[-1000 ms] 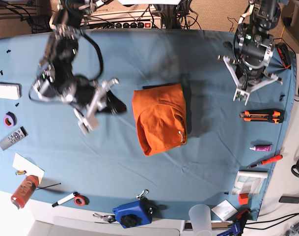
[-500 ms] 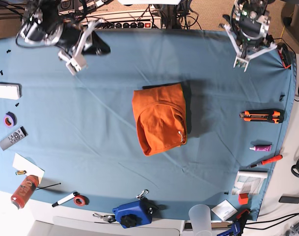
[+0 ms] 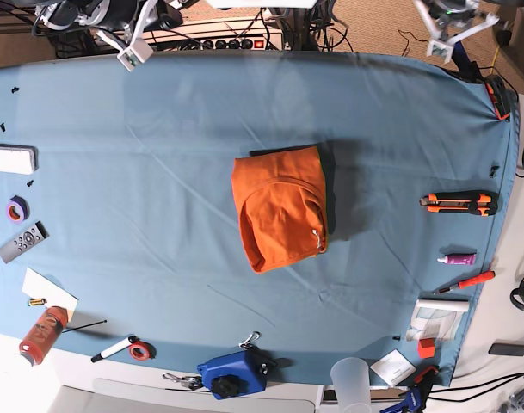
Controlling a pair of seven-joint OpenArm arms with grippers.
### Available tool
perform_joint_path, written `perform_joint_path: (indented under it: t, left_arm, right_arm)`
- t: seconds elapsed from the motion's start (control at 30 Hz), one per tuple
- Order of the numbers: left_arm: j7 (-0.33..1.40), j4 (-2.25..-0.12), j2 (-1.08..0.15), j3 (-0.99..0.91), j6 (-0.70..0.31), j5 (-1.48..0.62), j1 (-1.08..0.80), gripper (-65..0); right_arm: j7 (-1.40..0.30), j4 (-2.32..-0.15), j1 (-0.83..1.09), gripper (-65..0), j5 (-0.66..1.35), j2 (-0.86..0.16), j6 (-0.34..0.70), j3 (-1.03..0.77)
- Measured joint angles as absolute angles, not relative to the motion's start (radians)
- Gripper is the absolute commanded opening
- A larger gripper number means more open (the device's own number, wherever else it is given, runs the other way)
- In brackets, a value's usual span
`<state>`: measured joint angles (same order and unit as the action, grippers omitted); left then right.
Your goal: Layout the t-shirt on the table in an organized manner, then fold the t-shirt properly
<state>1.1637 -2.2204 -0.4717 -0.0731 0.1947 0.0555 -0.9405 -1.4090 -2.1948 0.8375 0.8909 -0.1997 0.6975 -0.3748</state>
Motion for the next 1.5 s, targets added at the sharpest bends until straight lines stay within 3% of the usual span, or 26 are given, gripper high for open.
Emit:
perform_joint_path:
  t: [0.23, 0.43, 0.57, 0.77, 1.17, 1.27, 1.4, 1.5]
  left_arm:
    - [1.119, -2.149, -0.429, -0.226, 0.066, -0.178, -1.011, -65.0]
    - [1.052, -1.946, -0.318, -0.23, -0.059, -0.27, -0.997, -65.0]
    - [1.01, -1.785, -0.284, -0.232, -0.076, -0.266, -0.916, -65.0]
    - [0.859, -1.448, -0.26, -0.228, -0.208, -0.304, -0.739, -65.0]
    - [0.331, -0.666, -0.214, -0.231, -0.226, -0.224, -0.401, -65.0]
    - [0.193, -0.565, -0.193, -0.231, -0.216, -0.168, -0.37, -65.0]
    - [0.178, -0.539, -0.177, -0.23, -0.191, -0.137, -0.334, -65.0]
    - [0.174, -0.544, -0.169, -0.23, -0.191, -0.132, -0.317, -65.0]
  right_arm:
    - [-1.4, -2.168, 0.898, -65.0, 0.783, -0.244, 0.698, -0.375]
    - [-1.396, -1.953, 0.904, -65.0, 0.768, -0.266, 0.696, -0.373]
    - [-1.393, -1.795, 0.894, -65.0, 0.77, -0.302, 0.697, -0.373]
    - [-1.386, -1.524, 0.762, -65.0, 0.626, -0.353, 0.698, -0.279]
    - [-0.903, -0.917, 0.379, -65.0, 0.168, -0.368, 0.694, 0.167]
    - [-0.731, -0.804, 0.31, -65.0, 0.023, -0.368, 0.669, 0.279]
    - [-0.572, -0.697, 0.233, -65.0, -0.101, -0.368, 0.612, 0.408]
    - [-0.545, -0.66, 0.193, -65.0, -0.146, -0.368, 0.594, 0.479]
